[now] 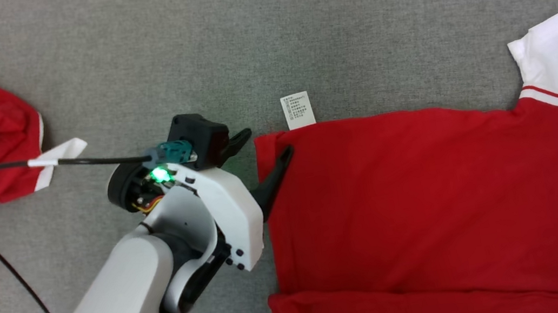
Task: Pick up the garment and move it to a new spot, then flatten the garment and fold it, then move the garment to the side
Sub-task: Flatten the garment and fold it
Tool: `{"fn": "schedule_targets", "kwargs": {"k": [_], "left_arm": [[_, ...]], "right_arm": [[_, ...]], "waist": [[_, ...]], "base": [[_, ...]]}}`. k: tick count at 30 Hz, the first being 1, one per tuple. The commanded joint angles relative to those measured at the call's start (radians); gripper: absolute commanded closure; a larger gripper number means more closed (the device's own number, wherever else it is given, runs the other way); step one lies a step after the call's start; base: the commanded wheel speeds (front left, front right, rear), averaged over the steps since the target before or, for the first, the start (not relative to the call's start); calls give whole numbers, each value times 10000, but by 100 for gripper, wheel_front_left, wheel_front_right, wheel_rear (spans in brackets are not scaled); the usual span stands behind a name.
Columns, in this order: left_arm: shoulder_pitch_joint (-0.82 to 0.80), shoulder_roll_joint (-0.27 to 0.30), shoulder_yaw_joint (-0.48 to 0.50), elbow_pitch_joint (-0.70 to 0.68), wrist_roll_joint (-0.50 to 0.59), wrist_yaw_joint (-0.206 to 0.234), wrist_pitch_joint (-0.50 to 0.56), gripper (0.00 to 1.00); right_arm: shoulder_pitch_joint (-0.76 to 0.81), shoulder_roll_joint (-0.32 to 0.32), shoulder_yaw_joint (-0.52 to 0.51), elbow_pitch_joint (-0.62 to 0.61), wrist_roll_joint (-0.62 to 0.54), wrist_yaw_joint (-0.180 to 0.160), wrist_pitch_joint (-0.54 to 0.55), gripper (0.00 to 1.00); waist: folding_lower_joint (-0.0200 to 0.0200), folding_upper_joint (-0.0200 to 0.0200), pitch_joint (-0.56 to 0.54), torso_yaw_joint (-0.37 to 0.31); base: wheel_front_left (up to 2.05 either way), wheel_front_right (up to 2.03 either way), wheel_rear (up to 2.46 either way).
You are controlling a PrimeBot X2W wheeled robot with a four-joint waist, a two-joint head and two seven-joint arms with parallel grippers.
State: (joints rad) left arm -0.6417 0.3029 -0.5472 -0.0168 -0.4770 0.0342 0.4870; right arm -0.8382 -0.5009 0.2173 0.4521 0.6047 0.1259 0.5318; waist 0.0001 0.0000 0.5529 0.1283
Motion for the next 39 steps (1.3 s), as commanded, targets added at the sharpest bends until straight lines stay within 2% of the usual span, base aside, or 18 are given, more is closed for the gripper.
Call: {"fn": "schedule_targets", "kwargs": {"k": [1, 9, 14, 15, 16, 17, 18, 21, 32, 39], "left_arm": [[175, 143, 52, -31, -126, 52, 65, 0], [314, 359, 61, -254, -224, 115, 387, 0], [207, 142, -71, -56, -491, -10, 574, 0], [188, 95, -112, 4, -540, -47, 590, 0], [136, 59, -129, 60, -568, -62, 562, 55], [136, 59, -129, 60, -568, -62, 562, 55], [83, 5, -133, 109, -590, -81, 505, 100], [-19, -47, -121, 195, -594, -134, 325, 100], [-172, 98, 506, 454, -520, 204, -586, 100], [389, 75, 534, 355, -609, 363, -946, 100]], "right_arm": [[542, 176, 294, 205, 245, 83, 309, 0], [765, -82, 822, 74, 948, 72, 790, 0], [762, -50, 1025, 12, 1152, 72, 1069, 0], [770, -36, 1070, 15, 1179, 72, 1130, 7], [772, -17, 1121, 6, 1191, 72, 1166, 62], [772, -17, 1121, 6, 1191, 72, 1166, 62], [787, 34, 1216, -51, 1275, 72, 1191, 100], [766, 38, 1230, -296, 1598, 71, 1012, 100], [172, -509, 386, -523, 1901, 48, -1340, 100], [1146, -835, 438, -1194, 2500, 48, -2196, 100]], "waist": [[-1, 0, -87, -68], [-1, 0, -211, -189], [-1, 0, -100, -275], [-1, 0, -81, -295], [-1, 0, -66, -316], [-1, 0, -66, -316], [-1, 0, -62, -334], [-1, 0, -110, -400], [-1, 0, -756, -625], [-1, 0, -1450, -862]], "base": [[0, 0, 0], [0, 0, 0], [0, 0, 0], [0, 0, 0], [0, 0, 0], [0, 0, 0], [0, 0, 0], [0, 0, 0], [0, 0, 0], [0, 0, 0]]}}
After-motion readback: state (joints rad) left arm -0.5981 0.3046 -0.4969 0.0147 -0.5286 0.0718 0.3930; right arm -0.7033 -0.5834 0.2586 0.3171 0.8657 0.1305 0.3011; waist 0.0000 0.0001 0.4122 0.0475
